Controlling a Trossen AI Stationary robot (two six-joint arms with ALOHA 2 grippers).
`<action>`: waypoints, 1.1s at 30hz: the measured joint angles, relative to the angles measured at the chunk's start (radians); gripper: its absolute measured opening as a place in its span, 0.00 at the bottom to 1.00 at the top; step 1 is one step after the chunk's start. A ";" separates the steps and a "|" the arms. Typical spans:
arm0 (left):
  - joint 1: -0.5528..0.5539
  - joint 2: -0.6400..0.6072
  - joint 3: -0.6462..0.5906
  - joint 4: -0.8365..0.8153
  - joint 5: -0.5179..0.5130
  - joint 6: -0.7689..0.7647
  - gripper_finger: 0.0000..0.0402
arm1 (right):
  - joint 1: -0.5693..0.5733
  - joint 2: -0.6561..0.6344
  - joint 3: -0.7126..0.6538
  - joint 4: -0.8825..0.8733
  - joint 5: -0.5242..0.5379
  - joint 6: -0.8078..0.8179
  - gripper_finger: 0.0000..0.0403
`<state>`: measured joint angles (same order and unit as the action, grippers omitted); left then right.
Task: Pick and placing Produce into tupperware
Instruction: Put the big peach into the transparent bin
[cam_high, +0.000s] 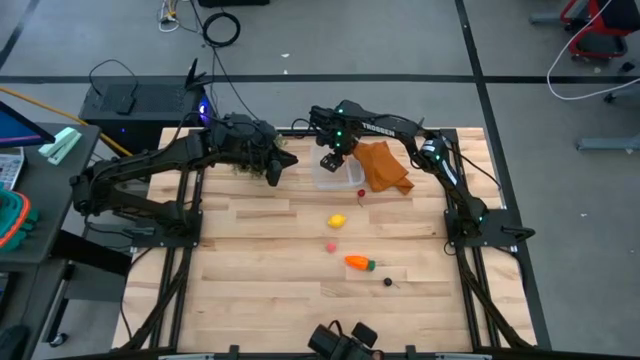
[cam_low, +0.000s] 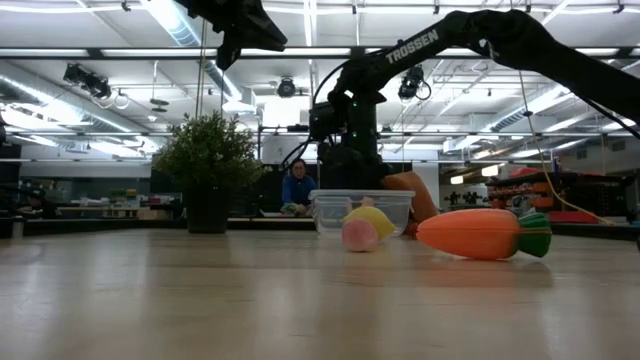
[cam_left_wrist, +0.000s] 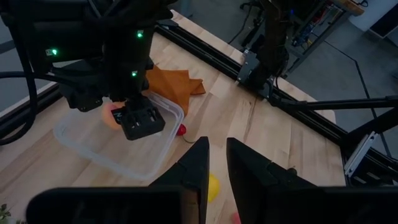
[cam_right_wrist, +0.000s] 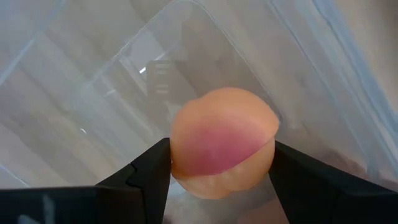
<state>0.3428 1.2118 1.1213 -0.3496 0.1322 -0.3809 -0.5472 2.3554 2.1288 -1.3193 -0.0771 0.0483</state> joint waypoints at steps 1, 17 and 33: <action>0.000 0.000 0.000 0.000 0.000 0.000 0.16 | 0.000 0.000 0.000 0.000 -0.001 0.000 0.52; 0.000 0.000 0.000 0.000 0.000 -0.001 0.15 | 0.000 -0.002 -0.045 0.009 -0.050 0.003 0.52; 0.000 0.001 0.000 -0.024 0.000 0.000 0.15 | 0.009 -0.002 -0.093 0.046 0.014 0.000 0.54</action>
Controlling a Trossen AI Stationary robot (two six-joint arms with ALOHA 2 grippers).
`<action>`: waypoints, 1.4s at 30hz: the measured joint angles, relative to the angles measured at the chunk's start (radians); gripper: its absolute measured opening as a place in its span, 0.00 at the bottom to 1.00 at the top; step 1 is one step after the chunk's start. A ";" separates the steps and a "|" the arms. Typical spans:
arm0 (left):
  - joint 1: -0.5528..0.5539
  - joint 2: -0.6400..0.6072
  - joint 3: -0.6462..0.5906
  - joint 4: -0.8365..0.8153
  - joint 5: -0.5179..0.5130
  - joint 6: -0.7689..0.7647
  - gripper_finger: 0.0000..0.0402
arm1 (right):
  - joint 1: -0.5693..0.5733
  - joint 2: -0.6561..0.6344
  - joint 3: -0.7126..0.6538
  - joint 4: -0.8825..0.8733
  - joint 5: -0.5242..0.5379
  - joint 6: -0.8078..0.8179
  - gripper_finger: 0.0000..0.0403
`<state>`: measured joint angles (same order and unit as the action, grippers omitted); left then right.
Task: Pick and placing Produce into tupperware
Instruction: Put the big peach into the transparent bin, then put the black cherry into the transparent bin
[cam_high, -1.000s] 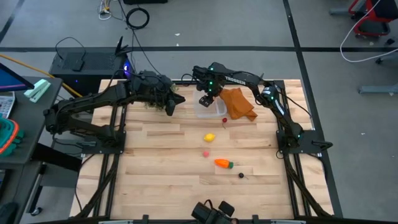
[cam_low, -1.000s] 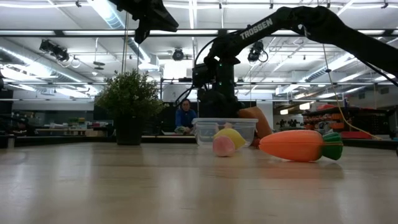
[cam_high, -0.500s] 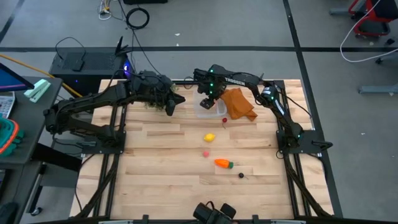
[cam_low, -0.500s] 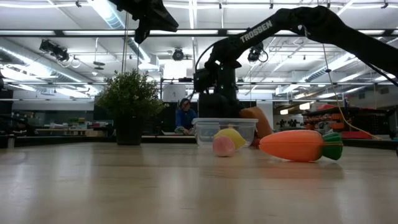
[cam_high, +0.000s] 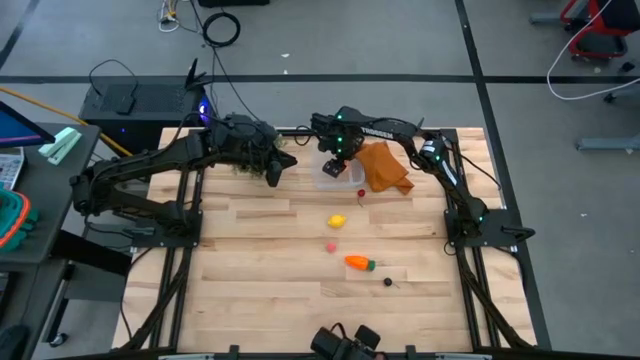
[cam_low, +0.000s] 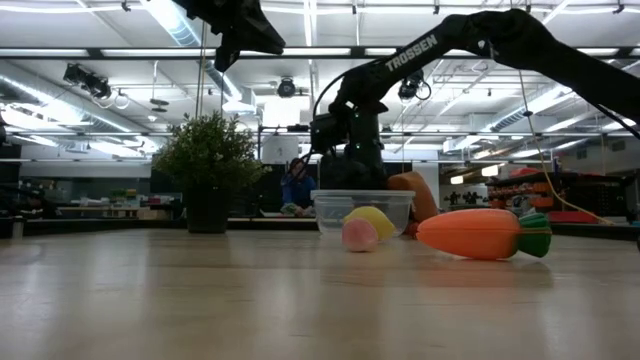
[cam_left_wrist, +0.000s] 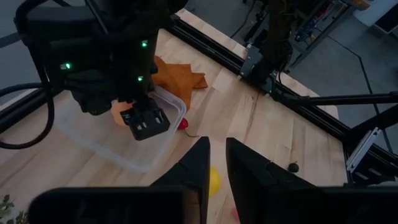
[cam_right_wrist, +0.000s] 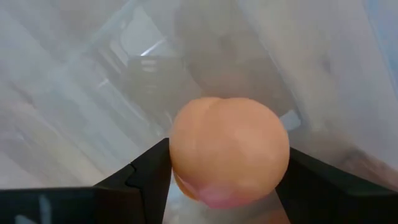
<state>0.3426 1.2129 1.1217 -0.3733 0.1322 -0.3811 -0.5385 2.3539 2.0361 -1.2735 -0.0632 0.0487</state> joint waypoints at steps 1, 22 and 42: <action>0.000 0.000 0.000 0.000 0.000 0.000 0.15 | 0.000 0.000 0.000 -0.004 0.007 0.000 0.54; 0.000 0.000 0.000 0.002 0.000 0.002 0.16 | -0.006 -0.040 0.002 -0.034 0.113 -0.028 0.68; 0.000 0.000 0.000 0.002 0.000 0.002 0.15 | 0.074 -0.427 0.002 -0.091 0.072 0.016 0.66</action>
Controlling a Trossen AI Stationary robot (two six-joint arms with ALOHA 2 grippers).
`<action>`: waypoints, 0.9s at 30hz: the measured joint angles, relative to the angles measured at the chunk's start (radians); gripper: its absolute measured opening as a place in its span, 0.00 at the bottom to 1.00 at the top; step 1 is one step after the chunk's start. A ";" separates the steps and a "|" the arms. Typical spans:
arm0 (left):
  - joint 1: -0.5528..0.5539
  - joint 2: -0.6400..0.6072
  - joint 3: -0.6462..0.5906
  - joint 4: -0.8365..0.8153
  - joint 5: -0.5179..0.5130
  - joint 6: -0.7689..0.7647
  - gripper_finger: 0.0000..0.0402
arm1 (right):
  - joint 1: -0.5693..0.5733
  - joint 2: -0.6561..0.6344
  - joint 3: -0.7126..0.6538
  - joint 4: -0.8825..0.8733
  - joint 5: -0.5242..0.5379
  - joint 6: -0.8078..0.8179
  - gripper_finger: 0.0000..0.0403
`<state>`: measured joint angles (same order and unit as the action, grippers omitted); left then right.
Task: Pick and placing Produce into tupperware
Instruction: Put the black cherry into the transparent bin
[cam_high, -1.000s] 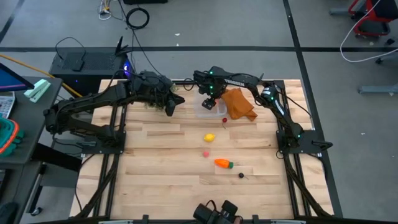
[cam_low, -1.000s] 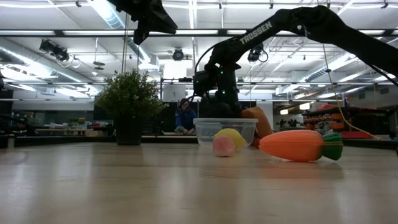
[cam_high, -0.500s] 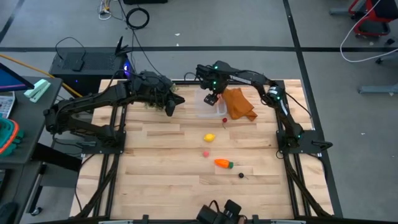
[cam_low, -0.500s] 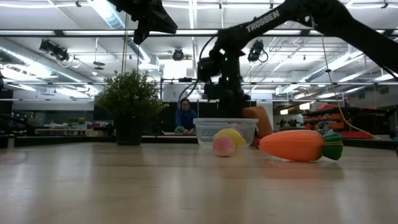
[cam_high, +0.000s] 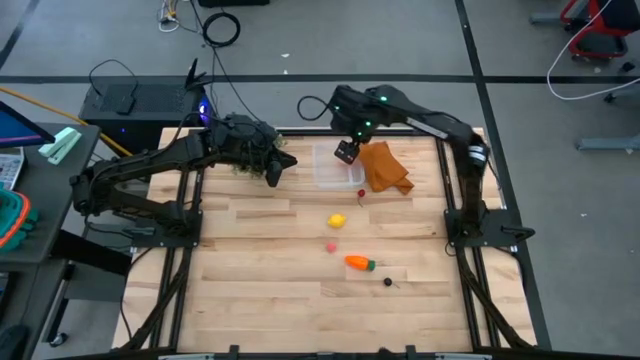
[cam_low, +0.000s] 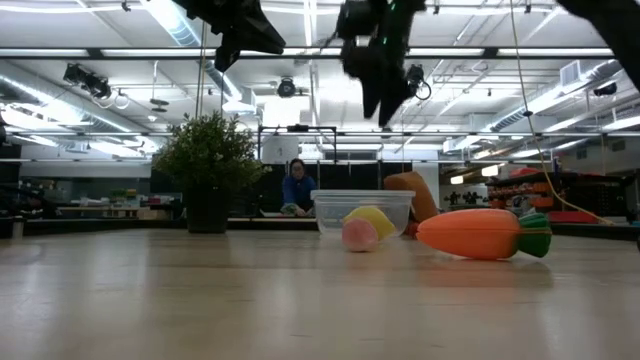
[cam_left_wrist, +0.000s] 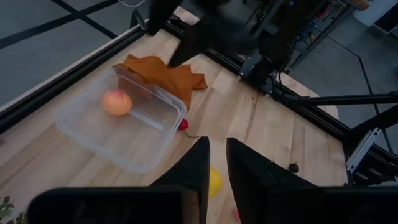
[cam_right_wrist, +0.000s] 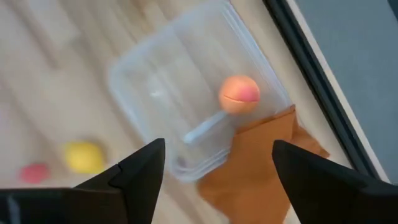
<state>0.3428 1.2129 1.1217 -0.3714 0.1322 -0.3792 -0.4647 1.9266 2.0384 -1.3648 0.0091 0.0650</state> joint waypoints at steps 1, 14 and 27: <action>0.000 0.000 0.000 0.000 0.000 -0.001 0.15 | 0.014 -0.023 0.000 0.000 -0.007 0.018 0.66; 0.000 0.000 0.000 -0.001 0.000 -0.001 0.16 | 0.287 -0.173 0.000 -0.124 -0.040 0.140 0.65; 0.000 0.000 0.000 -0.022 0.021 0.001 0.14 | 0.430 -0.276 -0.089 -0.203 -0.037 0.303 0.65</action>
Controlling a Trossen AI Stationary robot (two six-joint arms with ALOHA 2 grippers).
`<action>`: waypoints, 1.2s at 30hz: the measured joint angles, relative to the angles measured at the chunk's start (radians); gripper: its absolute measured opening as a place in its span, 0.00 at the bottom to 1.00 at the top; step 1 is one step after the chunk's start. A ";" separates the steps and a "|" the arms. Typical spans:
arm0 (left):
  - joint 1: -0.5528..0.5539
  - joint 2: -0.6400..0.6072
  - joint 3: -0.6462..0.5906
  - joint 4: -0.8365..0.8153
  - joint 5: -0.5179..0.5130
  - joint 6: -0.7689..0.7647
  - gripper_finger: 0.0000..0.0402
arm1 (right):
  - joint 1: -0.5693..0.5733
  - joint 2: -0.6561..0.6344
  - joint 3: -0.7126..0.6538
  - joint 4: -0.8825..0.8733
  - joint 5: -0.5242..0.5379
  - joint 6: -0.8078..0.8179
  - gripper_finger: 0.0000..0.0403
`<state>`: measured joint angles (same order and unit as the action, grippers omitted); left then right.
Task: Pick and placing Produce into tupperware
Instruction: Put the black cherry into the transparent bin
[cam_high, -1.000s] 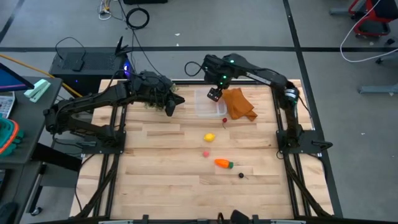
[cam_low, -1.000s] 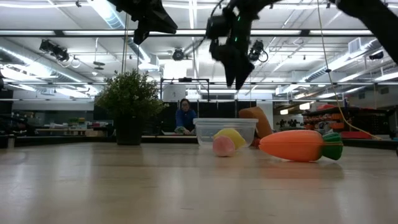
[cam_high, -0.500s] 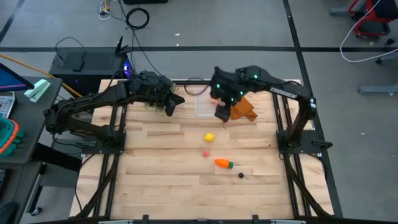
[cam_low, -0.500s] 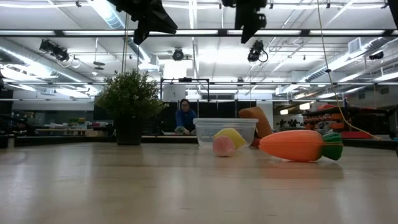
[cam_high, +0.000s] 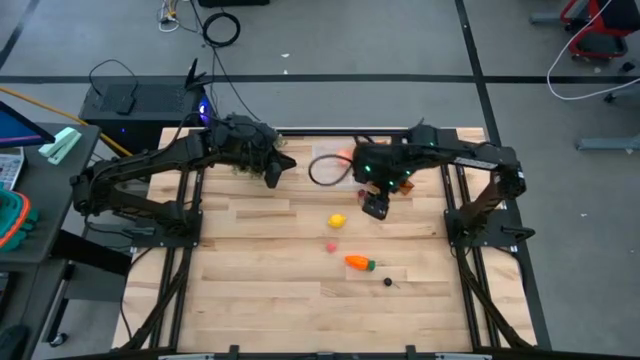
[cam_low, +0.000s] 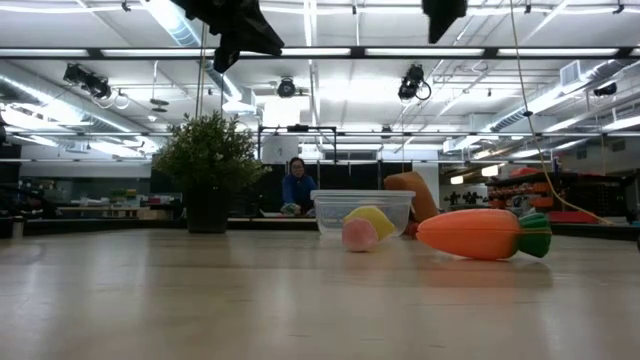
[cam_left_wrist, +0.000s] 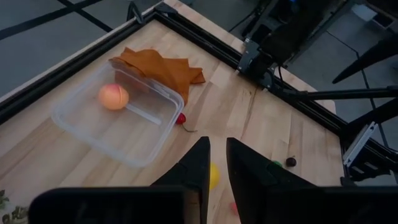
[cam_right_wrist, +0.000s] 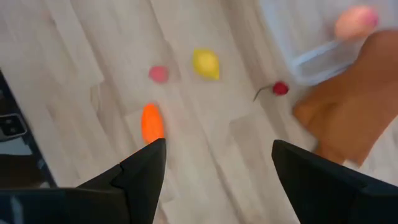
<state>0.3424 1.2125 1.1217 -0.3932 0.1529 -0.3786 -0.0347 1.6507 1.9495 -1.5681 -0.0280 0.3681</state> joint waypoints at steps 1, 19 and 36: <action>0.000 0.000 0.000 -0.004 0.001 0.001 0.14 | 0.015 -0.019 -0.030 -0.002 0.000 0.022 0.65; 0.000 -0.001 0.000 -0.009 0.002 0.050 0.14 | 0.402 -0.429 -0.830 0.460 -0.007 0.617 0.64; 0.000 -0.001 0.000 -0.009 0.002 0.025 0.13 | 0.628 -0.274 -1.078 0.837 0.013 0.641 0.69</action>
<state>0.3428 1.2114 1.1217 -0.4019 0.1551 -0.3538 0.5935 1.3769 0.8710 -0.7309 -0.0147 1.0094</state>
